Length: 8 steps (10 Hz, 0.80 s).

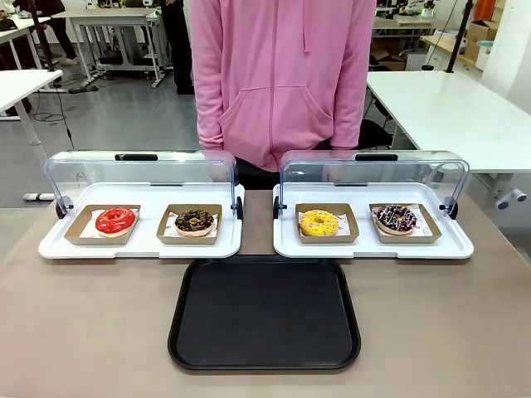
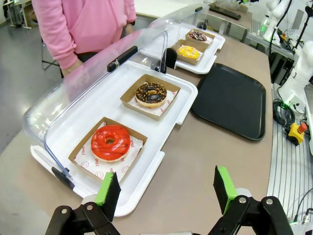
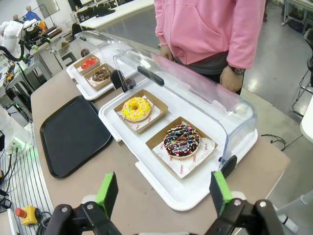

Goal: Move the fourth donut from the left to the tray.
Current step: Pick up the Paper togo box containing the Donut indicated by the person and place it on the Handle tray.

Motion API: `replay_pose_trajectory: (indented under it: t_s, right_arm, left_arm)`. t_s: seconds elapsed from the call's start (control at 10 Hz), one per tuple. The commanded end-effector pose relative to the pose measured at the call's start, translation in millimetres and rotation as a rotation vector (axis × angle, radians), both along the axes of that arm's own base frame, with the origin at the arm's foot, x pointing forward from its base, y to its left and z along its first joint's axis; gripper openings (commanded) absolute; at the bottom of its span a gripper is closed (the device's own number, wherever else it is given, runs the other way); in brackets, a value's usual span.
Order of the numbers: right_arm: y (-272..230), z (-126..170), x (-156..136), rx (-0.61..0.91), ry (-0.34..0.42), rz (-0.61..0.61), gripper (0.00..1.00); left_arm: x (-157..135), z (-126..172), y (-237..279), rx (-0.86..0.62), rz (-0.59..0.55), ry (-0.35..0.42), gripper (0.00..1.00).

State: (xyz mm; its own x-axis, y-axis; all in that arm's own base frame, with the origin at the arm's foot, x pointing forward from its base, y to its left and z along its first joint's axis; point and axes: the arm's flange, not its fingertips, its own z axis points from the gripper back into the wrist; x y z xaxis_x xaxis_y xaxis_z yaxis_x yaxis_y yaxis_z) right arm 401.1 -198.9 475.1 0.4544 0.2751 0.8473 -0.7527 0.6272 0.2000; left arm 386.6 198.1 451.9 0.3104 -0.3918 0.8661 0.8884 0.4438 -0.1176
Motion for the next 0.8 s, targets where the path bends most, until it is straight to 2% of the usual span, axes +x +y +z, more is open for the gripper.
replay_pose_trajectory:
  t_s: [0.0,0.7]
  right_arm:
    - [0.4,-0.2,2.2,0.012,-0.034,0.005,1.0]
    - [0.4,-0.2,2.2,0.012,-0.034,0.005,1.0]
  left_arm:
    - [-0.7,0.1,0.8,-0.01,-0.01,-0.008,1.0]
    - [-0.7,0.1,0.8,-0.01,-0.01,-0.008,1.0]
